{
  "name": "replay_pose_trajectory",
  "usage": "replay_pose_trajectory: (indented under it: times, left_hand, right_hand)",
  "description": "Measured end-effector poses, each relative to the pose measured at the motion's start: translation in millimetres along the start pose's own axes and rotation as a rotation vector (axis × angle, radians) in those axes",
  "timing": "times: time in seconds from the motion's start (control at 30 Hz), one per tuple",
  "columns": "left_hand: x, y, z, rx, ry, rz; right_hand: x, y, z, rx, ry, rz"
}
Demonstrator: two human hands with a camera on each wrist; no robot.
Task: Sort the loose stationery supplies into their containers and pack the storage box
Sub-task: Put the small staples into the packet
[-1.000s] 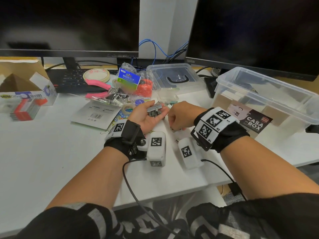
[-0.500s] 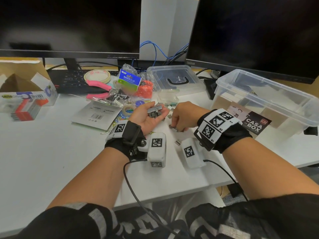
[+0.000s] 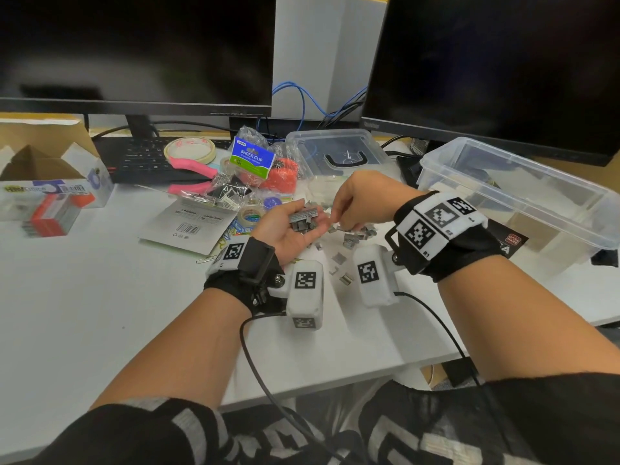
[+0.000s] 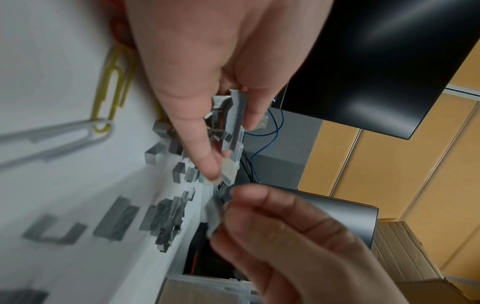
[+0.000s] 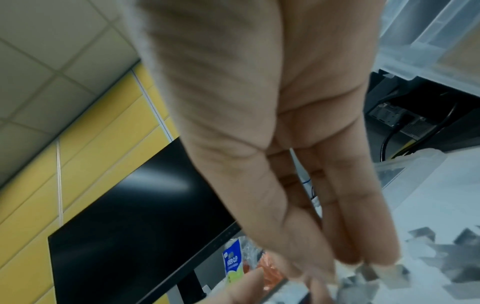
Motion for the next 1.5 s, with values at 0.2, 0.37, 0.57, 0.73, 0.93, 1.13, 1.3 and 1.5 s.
replay_pose_trajectory:
  times: [0.2, 0.37, 0.57, 0.73, 0.93, 1.13, 1.3, 1.5]
  left_hand:
    - [5, -2, -3, -0.050, -0.044, -0.083]
    - [-5, -1, 6, -0.036, -0.222, 0.009]
    - [-7, -2, 13, 0.029, -0.219, 0.041]
    - [-8, -2, 14, 0.044, -0.241, 0.050]
    - [-10, 2, 14, 0.072, -0.203, 0.062]
    - [-9, 1, 13, 0.080, -0.192, 0.052]
    - [-9, 3, 13, 0.071, -0.150, 0.028]
    - [-7, 3, 8, 0.017, -0.128, -0.016]
  right_hand:
    - [-8, 6, -13, -0.155, 0.100, 0.221]
    - [-1, 8, -2, -0.064, -0.086, 0.238]
    - [43, 7, -14, -0.216, -0.309, -0.115]
    - [49, 13, -17, -0.244, -0.282, -0.142]
    - [46, 11, -19, -0.267, -0.299, -0.099]
    - [38, 11, -14, -0.231, -0.287, -0.067]
    - [-1, 7, -20, -0.238, -0.052, 0.094]
    - [-6, 13, -32, -0.266, -0.085, 0.111]
Point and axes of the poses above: each hand's wrist, its own y-axis towards the middle knuckle, its own x-axis out of the palm, z = x × y, the point moved 5 cm from there along y, towards the middle knuckle, and after that the axes turned 5 degrees about z, right-handed, at the moved point
